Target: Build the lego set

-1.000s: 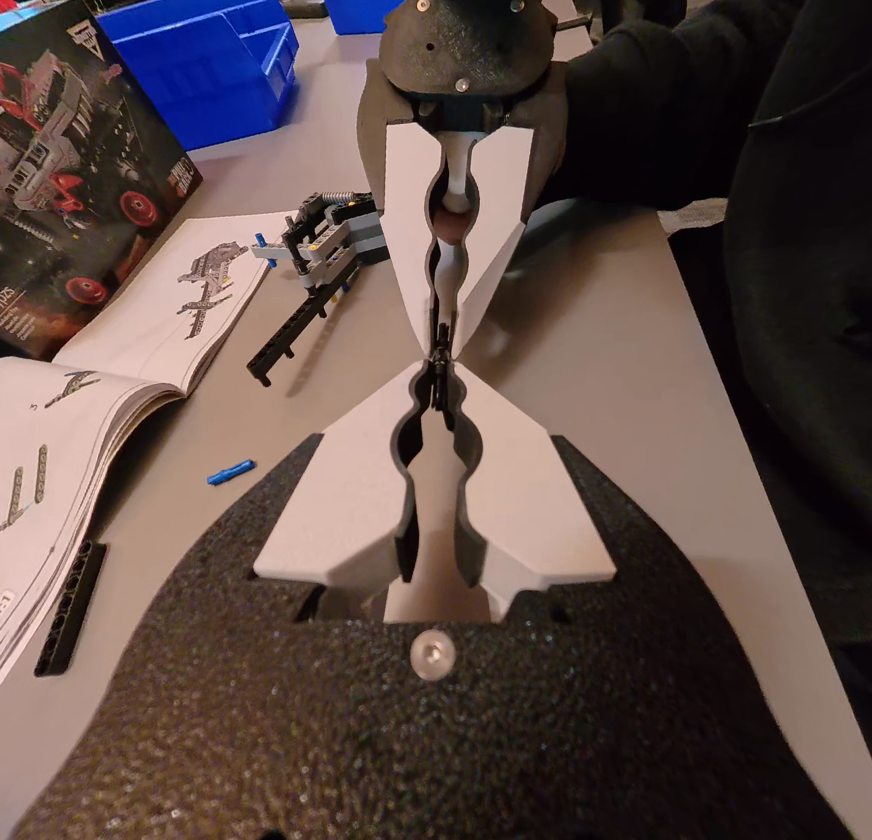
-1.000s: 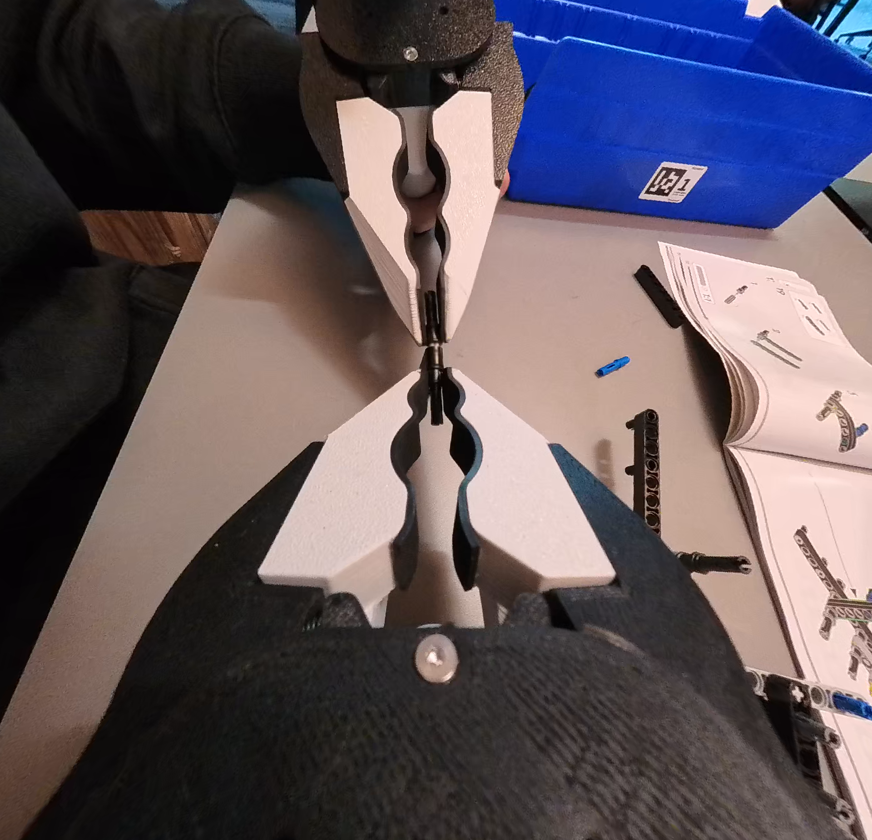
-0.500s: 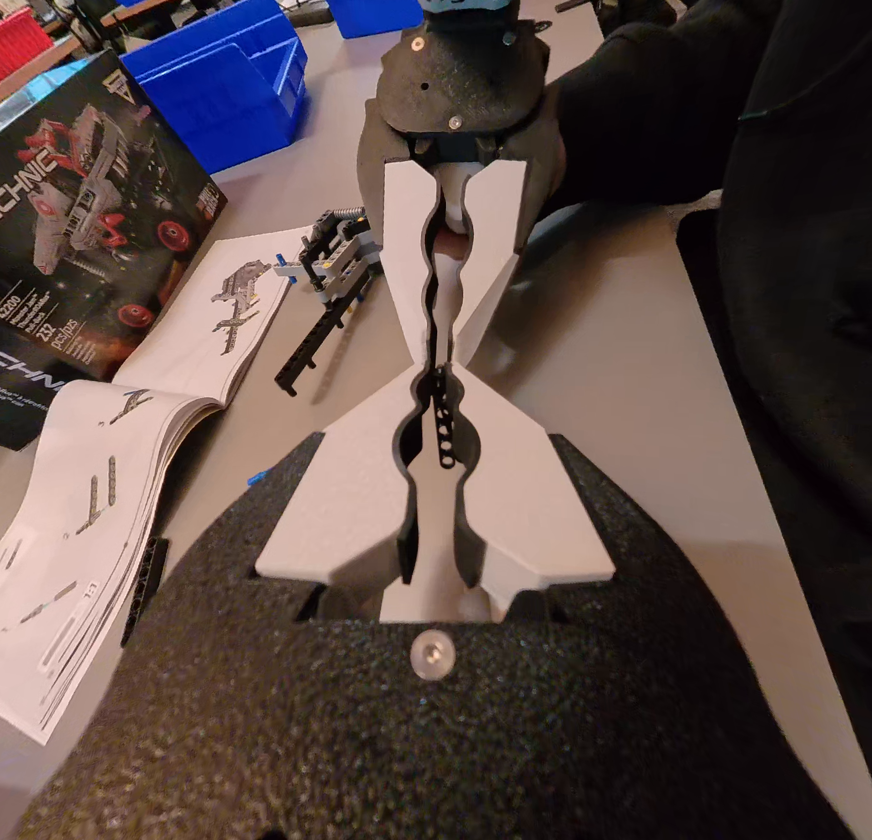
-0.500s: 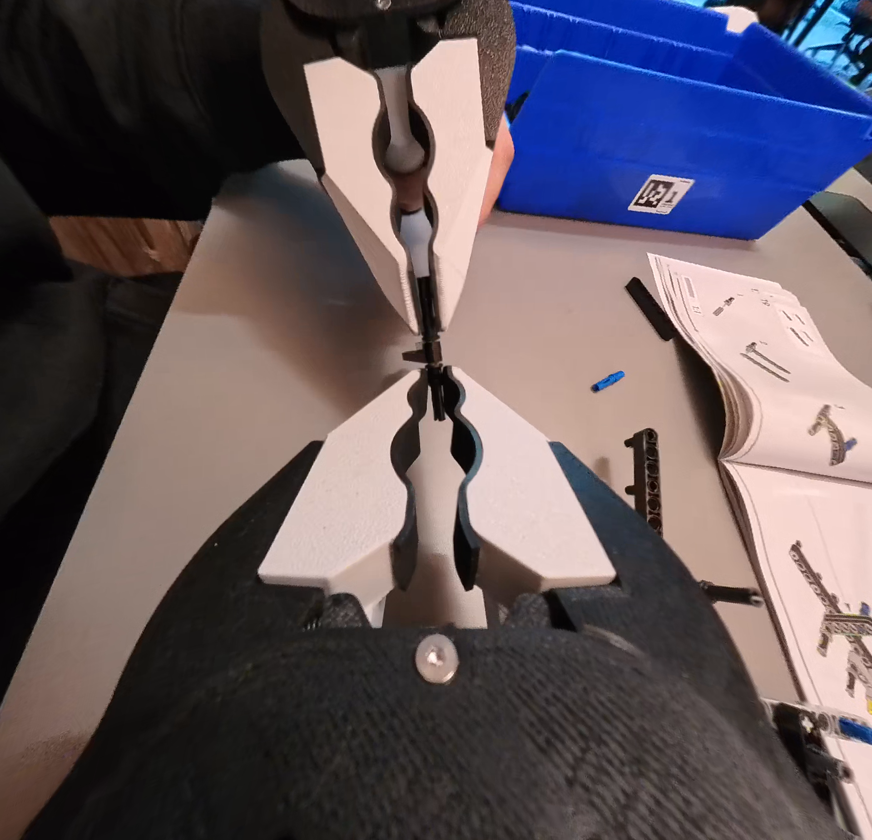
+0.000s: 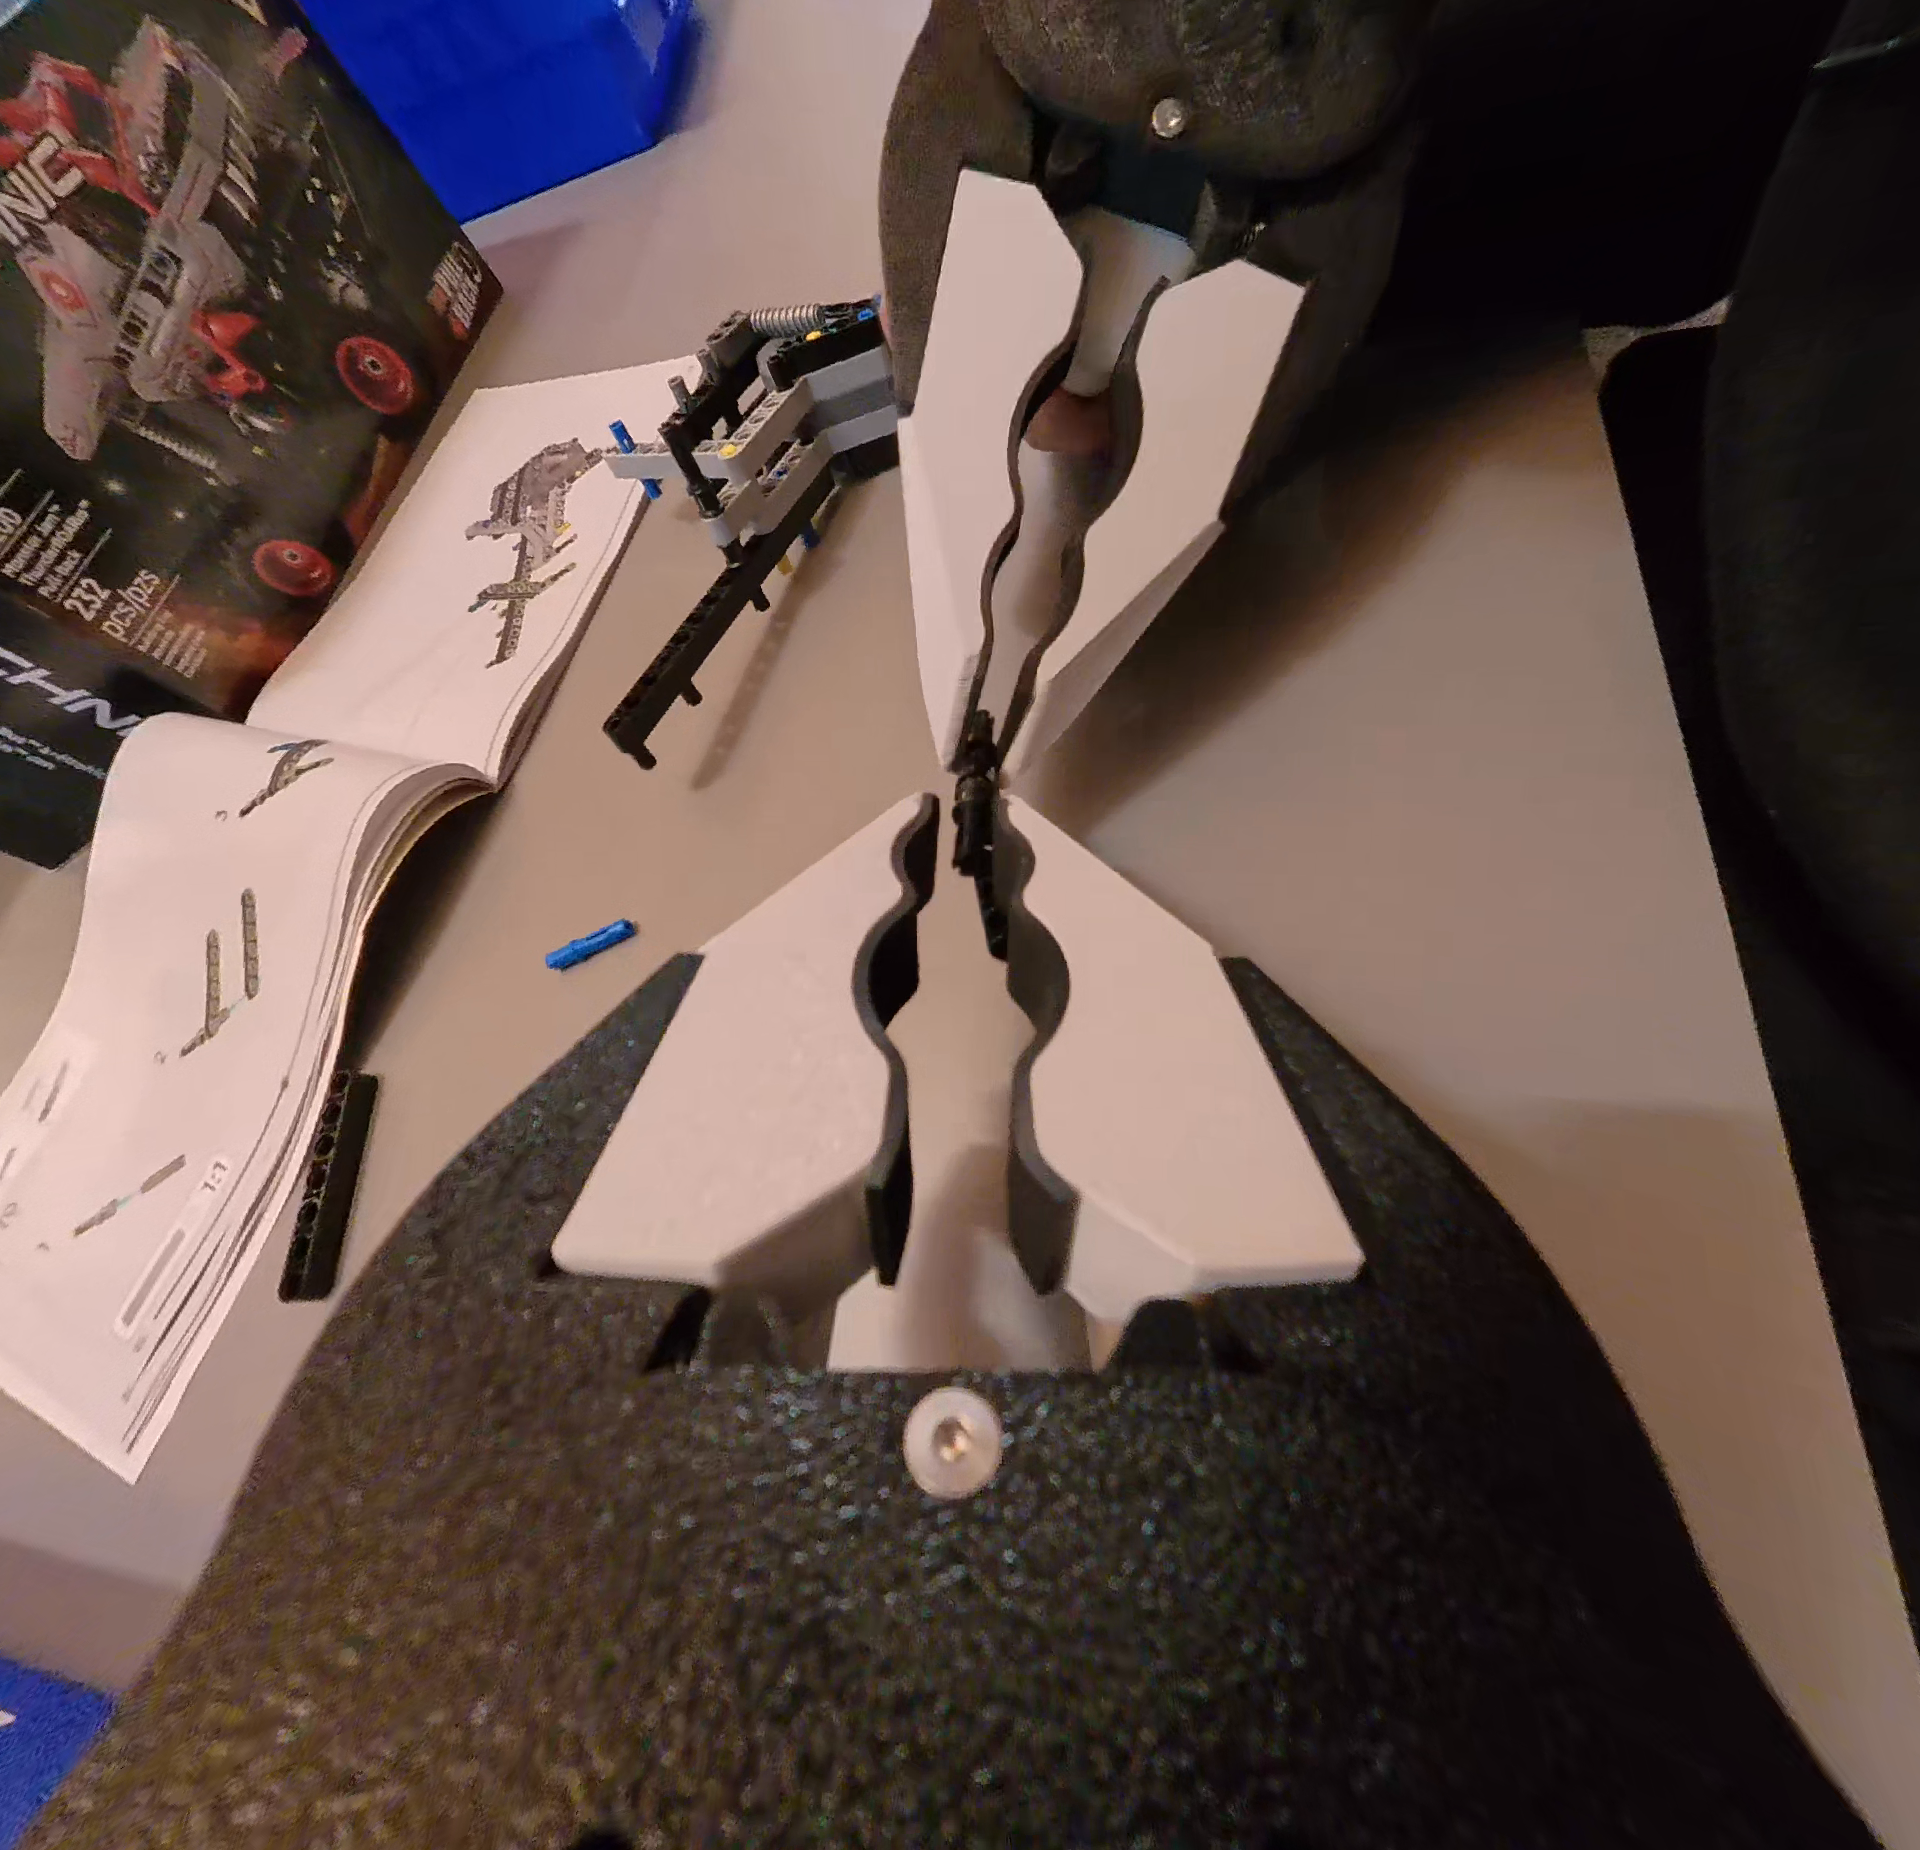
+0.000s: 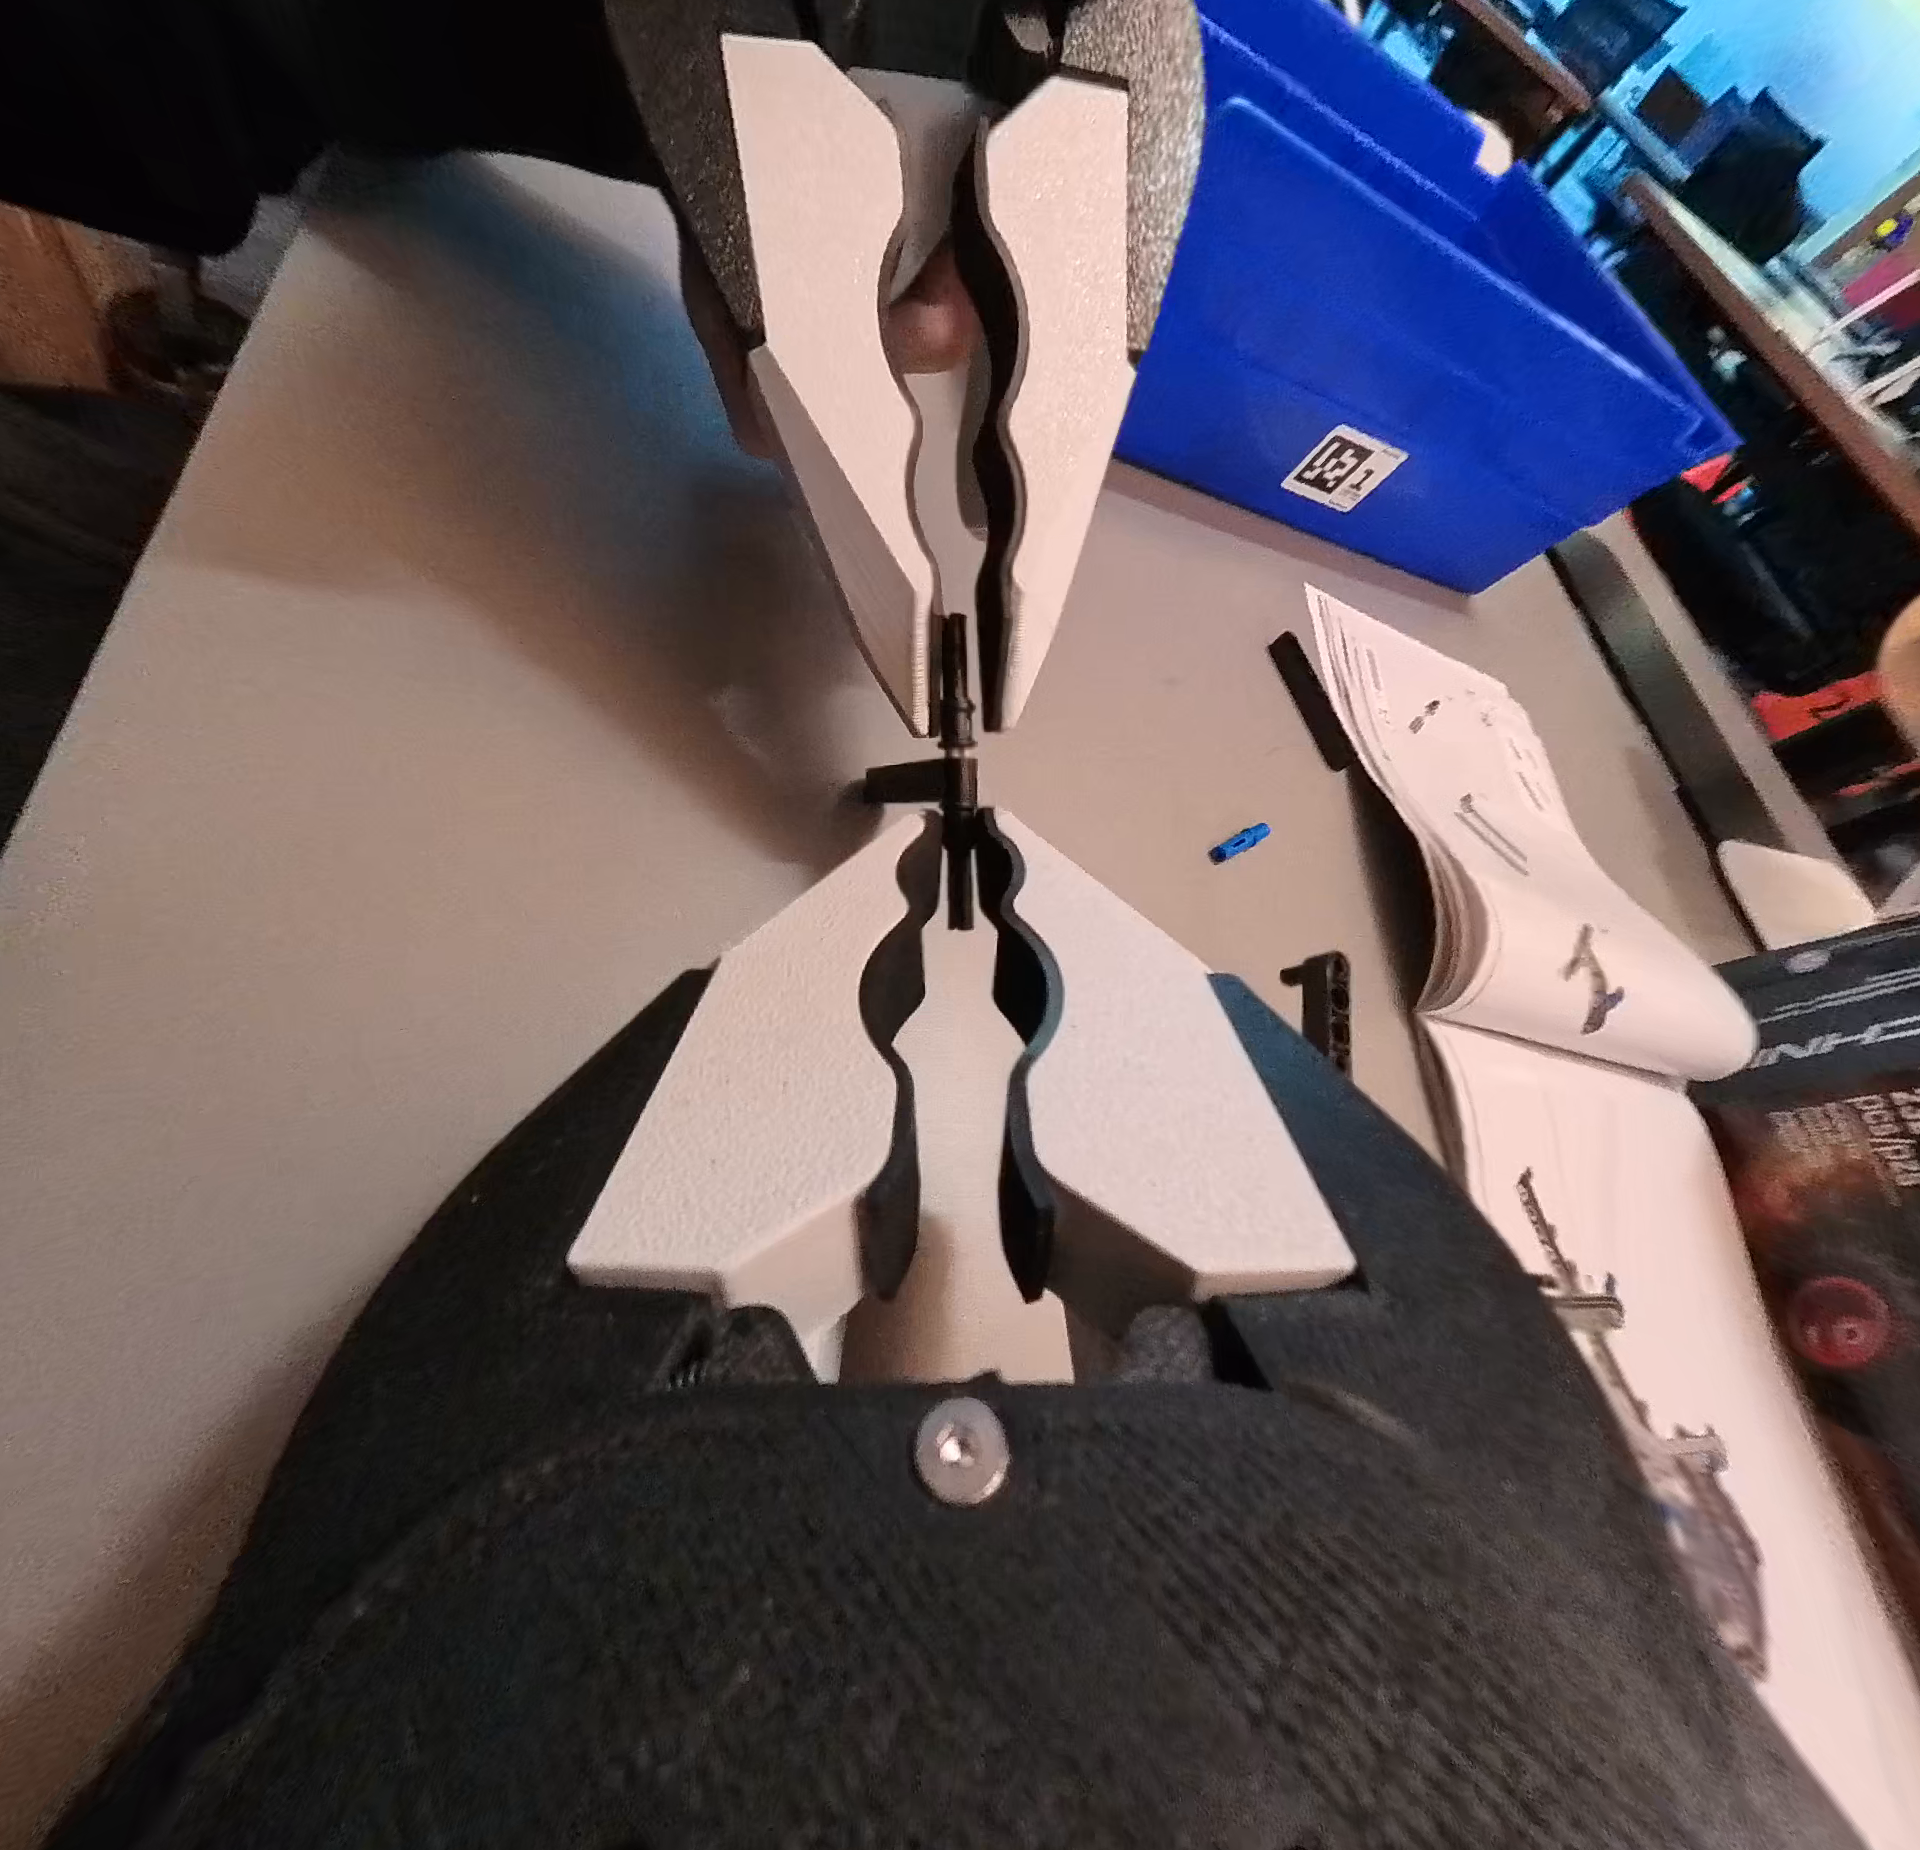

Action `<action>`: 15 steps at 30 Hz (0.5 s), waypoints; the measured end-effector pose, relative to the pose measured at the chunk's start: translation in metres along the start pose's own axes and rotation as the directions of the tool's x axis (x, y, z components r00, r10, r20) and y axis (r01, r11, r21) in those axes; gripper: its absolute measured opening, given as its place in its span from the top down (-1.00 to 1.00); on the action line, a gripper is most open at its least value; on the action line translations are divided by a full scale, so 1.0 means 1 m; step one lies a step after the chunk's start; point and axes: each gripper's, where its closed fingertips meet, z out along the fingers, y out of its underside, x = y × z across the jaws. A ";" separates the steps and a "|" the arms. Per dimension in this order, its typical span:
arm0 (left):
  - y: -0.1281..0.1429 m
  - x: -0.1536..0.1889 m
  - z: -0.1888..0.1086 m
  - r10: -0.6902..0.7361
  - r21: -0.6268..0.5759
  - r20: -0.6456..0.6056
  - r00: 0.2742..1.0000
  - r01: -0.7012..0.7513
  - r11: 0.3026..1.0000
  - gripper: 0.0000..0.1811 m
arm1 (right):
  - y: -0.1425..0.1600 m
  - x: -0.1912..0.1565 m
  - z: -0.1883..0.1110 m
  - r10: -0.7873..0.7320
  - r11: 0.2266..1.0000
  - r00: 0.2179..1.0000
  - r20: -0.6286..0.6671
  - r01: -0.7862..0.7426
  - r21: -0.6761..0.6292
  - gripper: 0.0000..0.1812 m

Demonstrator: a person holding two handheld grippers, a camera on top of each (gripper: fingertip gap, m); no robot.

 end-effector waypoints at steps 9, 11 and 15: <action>-0.001 -0.003 -0.001 0.006 -0.002 0.019 1.000 -0.006 1.000 0.95 | -0.001 0.008 0.003 -0.165 0.986 0.979 -0.123 0.160 -0.045 0.96; 0.000 -0.003 0.001 0.009 -0.012 0.025 1.000 -0.009 1.000 0.95 | 0.001 0.007 0.004 -0.188 0.981 0.974 -0.127 0.181 -0.066 0.96; 0.003 -0.003 0.006 0.028 -0.042 0.038 0.999 -0.027 0.999 0.95 | 0.008 0.005 0.006 -0.192 0.978 0.974 -0.119 0.180 -0.103 0.96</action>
